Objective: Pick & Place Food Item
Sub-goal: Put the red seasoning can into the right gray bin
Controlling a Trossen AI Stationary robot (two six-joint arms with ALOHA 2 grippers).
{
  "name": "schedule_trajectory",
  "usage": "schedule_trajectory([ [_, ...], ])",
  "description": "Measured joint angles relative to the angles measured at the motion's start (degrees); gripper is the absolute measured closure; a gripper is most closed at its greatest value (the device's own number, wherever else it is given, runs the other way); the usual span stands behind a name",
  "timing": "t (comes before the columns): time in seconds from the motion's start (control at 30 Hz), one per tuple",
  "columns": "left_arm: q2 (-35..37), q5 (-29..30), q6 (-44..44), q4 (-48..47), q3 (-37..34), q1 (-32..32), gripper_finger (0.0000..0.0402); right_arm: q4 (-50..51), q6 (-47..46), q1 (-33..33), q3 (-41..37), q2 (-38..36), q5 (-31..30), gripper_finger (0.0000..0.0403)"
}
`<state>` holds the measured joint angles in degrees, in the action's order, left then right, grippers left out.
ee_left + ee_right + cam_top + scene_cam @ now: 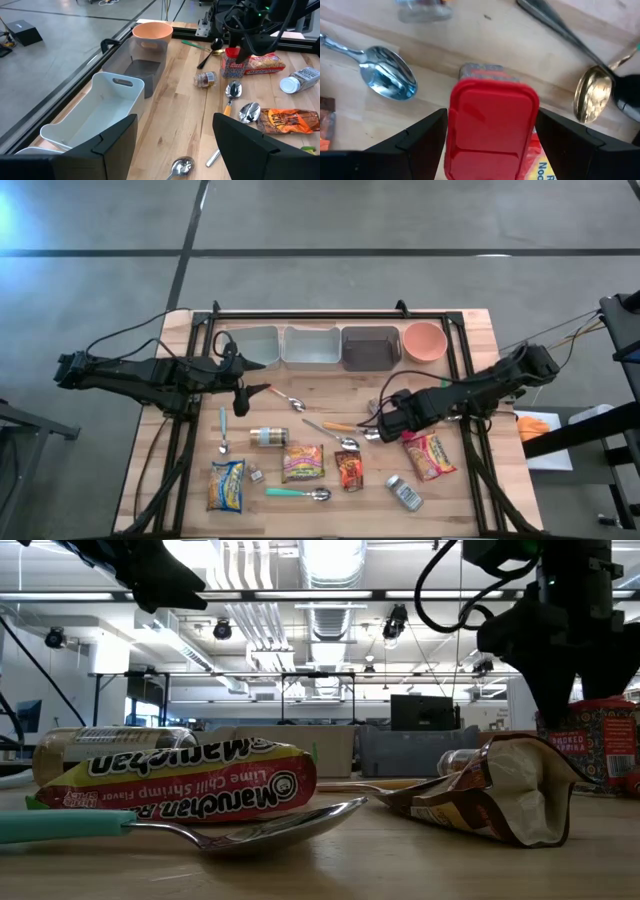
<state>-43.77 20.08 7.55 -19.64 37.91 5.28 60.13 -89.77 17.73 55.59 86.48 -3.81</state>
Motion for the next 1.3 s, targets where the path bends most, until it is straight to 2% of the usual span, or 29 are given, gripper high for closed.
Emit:
schedule_trajectory([
  [0.3, 0.0, 0.02, -0.02, 0.0, 0.0, 0.0, 0.0139, -0.99, -1.77, 1.5, -0.85, 0.0, 0.58, 0.0115],
  [0.5, 0.01, 0.02, -0.02, 0.01, 0.0, 0.0, 0.0139, -1.19, -1.57, 1.54, -1.8, 0.0, 0.85, 0.019],
  [0.77, 0.01, 0.02, -0.01, 0.02, 0.0, 0.02, 0.0139, -1.1, 1.14, 1.54, -1.45, -0.15, 0.9, 0.0191],
  [0.9, 0.0, 0.02, 0.0, 0.02, 0.0, 0.02, 0.0139, 2.5, 2.42, 1.52, 0.7, -0.98, 0.53, 0.0191],
  [1.07, 0.01, 0.03, 0.17, 0.02, 0.0, 0.02, 0.0139, 8.38, 6.29, 0.46, 5.94, -3.33, -5.17, 0.0191],
  [1.3, 0.0, 0.09, 1.11, 1.61, 0.15, -0.09, 0.0139, 8.61, 23.36, -8.76, 15.6, -5.7, -14.47, 0.0191],
])
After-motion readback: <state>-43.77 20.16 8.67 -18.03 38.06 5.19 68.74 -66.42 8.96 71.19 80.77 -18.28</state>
